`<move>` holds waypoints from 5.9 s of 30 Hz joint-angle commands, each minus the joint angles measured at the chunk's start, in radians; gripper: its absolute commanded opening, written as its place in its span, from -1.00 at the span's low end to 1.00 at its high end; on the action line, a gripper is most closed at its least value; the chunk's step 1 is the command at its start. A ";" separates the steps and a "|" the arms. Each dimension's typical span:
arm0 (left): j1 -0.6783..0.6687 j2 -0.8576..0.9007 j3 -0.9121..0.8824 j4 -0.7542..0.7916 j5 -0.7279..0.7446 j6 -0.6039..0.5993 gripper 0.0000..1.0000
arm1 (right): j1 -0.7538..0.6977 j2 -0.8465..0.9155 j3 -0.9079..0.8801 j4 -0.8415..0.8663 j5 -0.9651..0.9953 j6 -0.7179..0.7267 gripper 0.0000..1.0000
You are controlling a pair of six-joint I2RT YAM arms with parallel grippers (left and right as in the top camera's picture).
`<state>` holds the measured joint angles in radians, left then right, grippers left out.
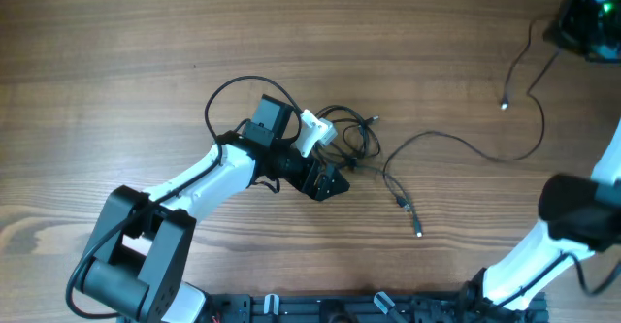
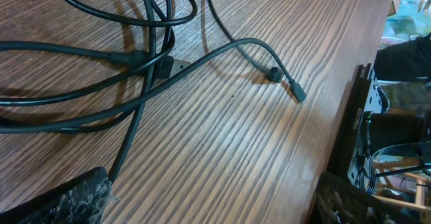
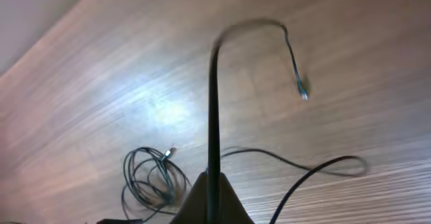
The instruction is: Untangle cables
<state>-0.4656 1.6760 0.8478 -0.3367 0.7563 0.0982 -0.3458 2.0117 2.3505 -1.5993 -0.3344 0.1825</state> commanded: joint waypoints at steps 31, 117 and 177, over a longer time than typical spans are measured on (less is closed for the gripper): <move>-0.002 0.010 -0.006 -0.020 0.002 -0.003 1.00 | -0.005 0.027 -0.870 0.613 0.451 0.132 0.50; -0.002 0.010 -0.006 0.013 0.002 -0.003 0.99 | -0.461 -0.540 -0.552 0.898 0.497 0.380 -0.91; -0.002 0.010 -0.006 0.003 0.002 -0.029 1.00 | -0.473 -0.076 -1.083 1.059 0.505 0.499 0.65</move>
<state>-0.4656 1.6760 0.8478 -0.3340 0.7567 0.0830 -0.8013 1.9285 1.2644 -0.6121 0.1696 0.6666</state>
